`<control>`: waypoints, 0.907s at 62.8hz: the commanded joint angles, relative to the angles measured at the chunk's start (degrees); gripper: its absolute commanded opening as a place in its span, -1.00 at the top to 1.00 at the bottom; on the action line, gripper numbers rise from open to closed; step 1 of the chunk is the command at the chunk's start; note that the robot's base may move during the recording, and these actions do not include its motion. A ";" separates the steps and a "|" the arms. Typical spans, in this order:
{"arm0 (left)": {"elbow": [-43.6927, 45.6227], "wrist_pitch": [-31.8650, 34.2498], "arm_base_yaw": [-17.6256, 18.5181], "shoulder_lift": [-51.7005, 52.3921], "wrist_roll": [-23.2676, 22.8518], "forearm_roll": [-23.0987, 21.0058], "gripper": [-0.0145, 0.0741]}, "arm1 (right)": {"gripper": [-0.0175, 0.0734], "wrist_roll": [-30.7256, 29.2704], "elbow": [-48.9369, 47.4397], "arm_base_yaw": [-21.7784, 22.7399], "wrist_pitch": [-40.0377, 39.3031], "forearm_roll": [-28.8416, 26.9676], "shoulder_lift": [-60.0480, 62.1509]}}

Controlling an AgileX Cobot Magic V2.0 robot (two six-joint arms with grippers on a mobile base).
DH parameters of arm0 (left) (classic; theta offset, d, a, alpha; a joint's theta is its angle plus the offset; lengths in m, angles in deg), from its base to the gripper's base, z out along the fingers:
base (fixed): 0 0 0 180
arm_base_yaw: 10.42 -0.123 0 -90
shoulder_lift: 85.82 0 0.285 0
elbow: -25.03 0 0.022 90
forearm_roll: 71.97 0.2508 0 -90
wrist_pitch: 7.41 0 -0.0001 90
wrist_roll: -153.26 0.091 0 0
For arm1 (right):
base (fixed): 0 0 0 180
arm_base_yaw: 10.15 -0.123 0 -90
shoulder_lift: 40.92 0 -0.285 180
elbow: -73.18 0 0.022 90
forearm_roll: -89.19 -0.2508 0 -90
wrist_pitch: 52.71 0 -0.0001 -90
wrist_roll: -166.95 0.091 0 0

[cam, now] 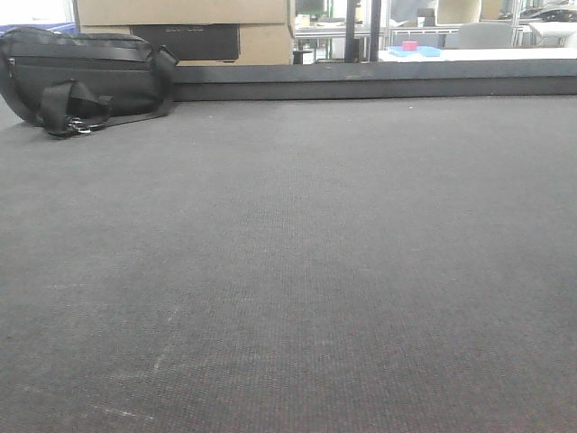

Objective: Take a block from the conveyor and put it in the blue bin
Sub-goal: 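Lower the left gripper to the green block and the right gripper to the blue block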

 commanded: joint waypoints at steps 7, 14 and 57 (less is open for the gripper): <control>0.18 0.91 -0.10 0.17 -0.11 -0.19 0.92 | 0.97 0.05 -0.01 0.38 -1.04 -0.14 0.20; 0.18 0.91 -0.10 0.17 -0.11 -0.19 0.92 | 0.97 0.05 -0.01 0.38 -1.04 -0.14 0.20; 0.18 4.48 -0.10 0.17 -0.11 -0.19 0.92 | 0.97 0.05 -0.01 0.38 -1.16 -0.14 0.20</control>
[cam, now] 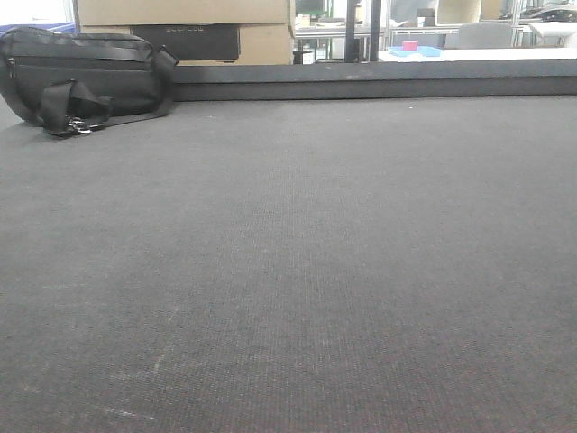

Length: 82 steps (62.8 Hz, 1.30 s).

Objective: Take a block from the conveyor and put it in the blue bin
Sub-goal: 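Lower the left gripper to the green block and the right gripper to the blue block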

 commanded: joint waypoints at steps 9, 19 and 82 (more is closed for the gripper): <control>0.54 1.60 -0.10 0.17 -0.11 -0.19 0.92 | 0.97 0.16 -0.01 0.38 -14.35 -3.30 0.20; 10.73 -5.89 -0.10 0.17 -0.11 1.64 0.92 | 0.97 0.16 -7.74 0.38 -6.56 -7.44 0.20; 65.01 -53.53 -0.10 -61.45 -0.03 2.95 0.92 | 0.97 0.16 -60.56 0.38 57.73 -2.13 -63.94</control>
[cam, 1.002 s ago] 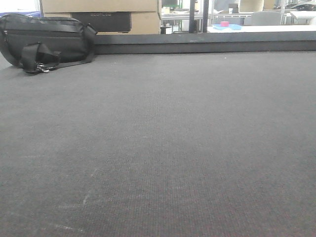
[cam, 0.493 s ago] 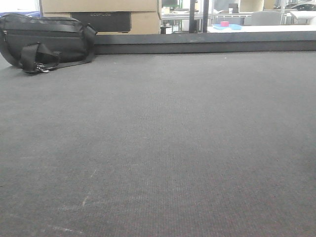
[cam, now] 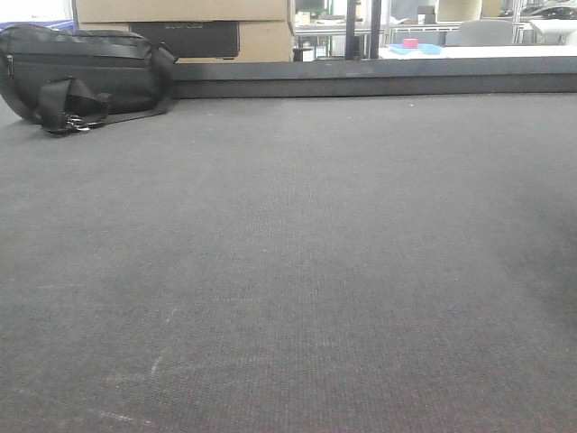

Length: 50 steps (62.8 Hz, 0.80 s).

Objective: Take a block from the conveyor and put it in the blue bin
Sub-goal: 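Lower the left gripper to the green block and the right gripper to the blue block, then close the left gripper on the green block and the right on the blue block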

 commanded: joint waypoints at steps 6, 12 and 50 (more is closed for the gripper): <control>0.78 0.36 -0.10 -5.56 -0.03 -2.95 0.92 | 0.97 0.31 -0.79 0.38 1.14 3.30 -8.28; 0.78 -0.27 -0.10 -7.54 -0.03 -4.45 0.92 | 0.97 1.98 -0.79 0.38 1.44 3.80 -12.28; 0.78 -0.97 -0.10 -9.44 -0.03 -5.52 0.92 | -0.39 1.98 -0.79 0.38 -1.98 3.80 -28.23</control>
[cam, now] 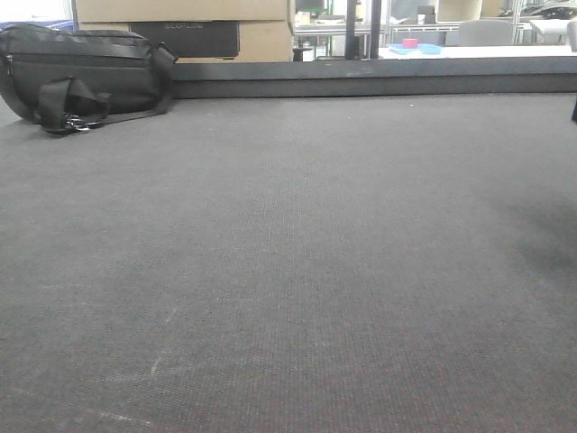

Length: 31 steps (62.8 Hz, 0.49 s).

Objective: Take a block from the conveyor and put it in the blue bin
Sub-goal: 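Close the left gripper on the green block and the right on the blue block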

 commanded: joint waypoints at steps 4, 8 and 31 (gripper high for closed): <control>0.56 0.24 -0.10 0.11 -0.03 -0.54 0.92 | -0.35 -0.02 -0.46 0.38 -2.01 0.95 -2.53; 0.56 0.24 -0.10 0.11 -0.03 -0.54 0.92 | -0.28 -0.02 -0.35 0.38 -2.76 0.95 -3.86; 0.56 0.07 -0.10 0.12 -0.03 -0.54 0.92 | 0.25 0.58 -0.35 0.38 -4.88 0.13 -7.66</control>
